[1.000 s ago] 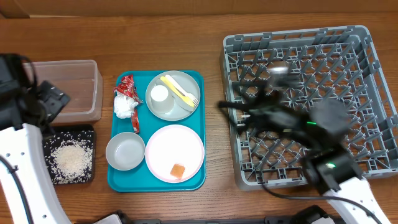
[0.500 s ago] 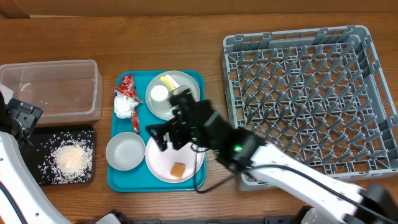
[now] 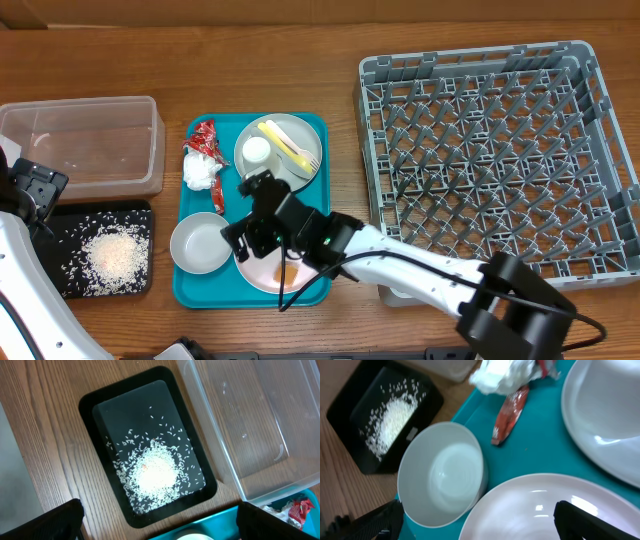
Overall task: Sort waste into correct bins and load items into the dishwasher rack
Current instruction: 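Move the right gripper over the tray to the empty white bowl, then grasp the white bowl rim with the right gripper and lift it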
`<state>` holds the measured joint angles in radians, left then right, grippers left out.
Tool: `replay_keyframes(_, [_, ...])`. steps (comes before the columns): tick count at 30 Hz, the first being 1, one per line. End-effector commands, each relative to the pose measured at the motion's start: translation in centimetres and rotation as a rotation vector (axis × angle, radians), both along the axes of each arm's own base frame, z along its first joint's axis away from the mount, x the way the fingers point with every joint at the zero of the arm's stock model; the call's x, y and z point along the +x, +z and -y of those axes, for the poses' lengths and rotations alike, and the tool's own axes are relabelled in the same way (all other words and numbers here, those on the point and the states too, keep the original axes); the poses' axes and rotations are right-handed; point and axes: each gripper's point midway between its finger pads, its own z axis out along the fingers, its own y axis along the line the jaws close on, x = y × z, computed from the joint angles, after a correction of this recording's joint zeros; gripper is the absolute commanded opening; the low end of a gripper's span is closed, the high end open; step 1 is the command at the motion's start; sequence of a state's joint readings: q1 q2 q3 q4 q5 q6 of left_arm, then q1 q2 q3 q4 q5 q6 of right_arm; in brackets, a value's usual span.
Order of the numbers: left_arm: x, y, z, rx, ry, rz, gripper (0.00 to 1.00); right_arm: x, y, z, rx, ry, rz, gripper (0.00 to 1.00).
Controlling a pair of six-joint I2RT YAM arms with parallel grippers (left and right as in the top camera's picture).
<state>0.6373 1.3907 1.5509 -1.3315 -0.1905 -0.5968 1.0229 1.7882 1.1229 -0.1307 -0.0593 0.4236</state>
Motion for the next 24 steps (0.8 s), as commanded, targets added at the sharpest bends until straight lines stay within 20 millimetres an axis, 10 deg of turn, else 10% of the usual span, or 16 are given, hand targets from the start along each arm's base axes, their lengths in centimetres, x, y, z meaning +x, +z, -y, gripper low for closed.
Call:
replay_keyframes(1, [0.1, 0.2, -0.1, -0.005, 0.009, 0.011, 1.0, -1.6, -0.3, -2.1, 0.0, 0.061, 0.023, 1.0])
replay_keyframes(20, [0.1, 0.2, -0.1, -0.005, 0.009, 0.011, 1.0, -0.6, -3.8, -3.9, -0.012, 0.038, 0.09, 1.0])
replay_keyframes(24, [0.1, 0.2, -0.1, -0.005, 0.009, 0.011, 1.0, 0.7, -3.1, -4.1, -0.002, 0.003, 0.124, 0.87])
